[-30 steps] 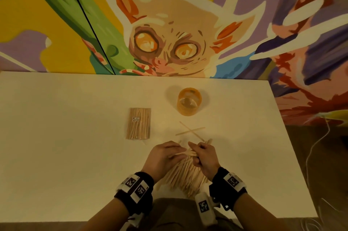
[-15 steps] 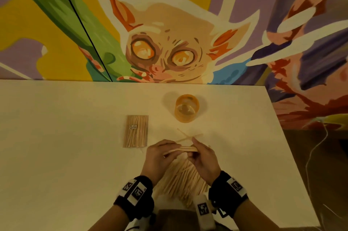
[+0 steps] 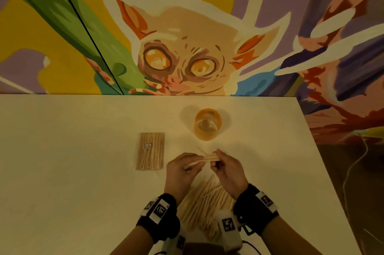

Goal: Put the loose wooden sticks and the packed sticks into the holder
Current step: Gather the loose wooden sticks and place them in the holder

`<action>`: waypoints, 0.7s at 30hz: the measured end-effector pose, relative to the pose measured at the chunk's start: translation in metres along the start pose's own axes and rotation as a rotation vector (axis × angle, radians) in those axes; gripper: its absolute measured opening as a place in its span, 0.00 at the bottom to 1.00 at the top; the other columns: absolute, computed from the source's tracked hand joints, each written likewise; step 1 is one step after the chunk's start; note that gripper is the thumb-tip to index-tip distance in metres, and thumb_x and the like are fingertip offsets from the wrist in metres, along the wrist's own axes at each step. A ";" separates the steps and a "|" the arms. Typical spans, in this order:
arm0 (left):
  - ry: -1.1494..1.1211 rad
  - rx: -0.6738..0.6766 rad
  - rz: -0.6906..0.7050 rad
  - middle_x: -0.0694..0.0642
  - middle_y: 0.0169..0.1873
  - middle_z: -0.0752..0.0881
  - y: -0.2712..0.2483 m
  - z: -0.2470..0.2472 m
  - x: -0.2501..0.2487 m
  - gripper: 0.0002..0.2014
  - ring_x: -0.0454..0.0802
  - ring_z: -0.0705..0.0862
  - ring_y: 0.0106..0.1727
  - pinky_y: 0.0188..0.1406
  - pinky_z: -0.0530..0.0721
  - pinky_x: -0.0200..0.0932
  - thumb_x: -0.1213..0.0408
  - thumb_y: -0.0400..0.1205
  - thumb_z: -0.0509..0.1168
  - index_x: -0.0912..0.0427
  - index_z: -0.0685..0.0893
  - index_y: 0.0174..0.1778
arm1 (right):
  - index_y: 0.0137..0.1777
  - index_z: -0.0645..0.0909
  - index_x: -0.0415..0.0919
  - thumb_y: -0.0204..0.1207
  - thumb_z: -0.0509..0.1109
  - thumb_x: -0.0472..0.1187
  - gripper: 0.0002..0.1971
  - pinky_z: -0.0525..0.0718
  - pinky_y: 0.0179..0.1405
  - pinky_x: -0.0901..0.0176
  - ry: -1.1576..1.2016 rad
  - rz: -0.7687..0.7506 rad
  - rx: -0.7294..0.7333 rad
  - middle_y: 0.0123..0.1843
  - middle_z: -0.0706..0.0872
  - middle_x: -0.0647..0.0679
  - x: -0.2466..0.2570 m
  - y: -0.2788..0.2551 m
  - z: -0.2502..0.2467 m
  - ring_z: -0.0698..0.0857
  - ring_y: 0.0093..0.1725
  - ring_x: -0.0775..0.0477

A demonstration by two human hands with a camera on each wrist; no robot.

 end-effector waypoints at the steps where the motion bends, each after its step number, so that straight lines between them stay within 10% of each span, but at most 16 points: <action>1: -0.028 0.014 -0.023 0.48 0.46 0.90 0.005 0.002 0.001 0.06 0.42 0.89 0.41 0.41 0.87 0.37 0.66 0.77 0.76 0.54 0.93 0.48 | 0.47 0.81 0.28 0.84 0.65 0.35 0.09 0.81 0.30 0.60 -0.048 -0.034 0.019 0.32 0.81 0.41 0.007 0.005 0.000 0.80 0.28 0.49; 10: -0.041 0.018 -0.197 0.46 0.54 0.88 0.080 0.007 0.017 0.14 0.45 0.88 0.46 0.37 0.85 0.35 0.55 0.85 0.65 0.49 0.83 0.67 | 0.41 0.80 0.29 0.83 0.64 0.29 0.09 0.78 0.28 0.58 -0.211 -0.264 -0.012 0.29 0.80 0.42 0.096 0.066 -0.010 0.78 0.28 0.46; 14: 0.211 0.099 -0.209 0.51 0.49 0.88 0.122 0.013 0.039 0.14 0.49 0.88 0.37 0.36 0.87 0.43 0.58 0.85 0.62 0.46 0.81 0.67 | 0.42 0.80 0.30 0.85 0.63 0.30 0.10 0.80 0.28 0.58 -0.263 -0.370 -0.085 0.31 0.81 0.42 0.139 0.101 -0.009 0.81 0.27 0.47; 21: 0.788 0.405 -0.050 0.45 0.51 0.88 0.149 0.029 0.059 0.11 0.54 0.85 0.51 0.39 0.77 0.44 0.56 0.83 0.62 0.47 0.82 0.60 | 0.40 0.82 0.30 0.83 0.67 0.37 0.12 0.86 0.34 0.48 -0.916 -0.478 -0.046 0.30 0.86 0.39 0.140 0.147 0.026 0.86 0.28 0.38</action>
Point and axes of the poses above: each hand's wrist, its own y-axis towards the middle knuckle, its own z-axis out of the palm, x = y × z, the point moved 5 cm from there along y, towards the middle knuckle
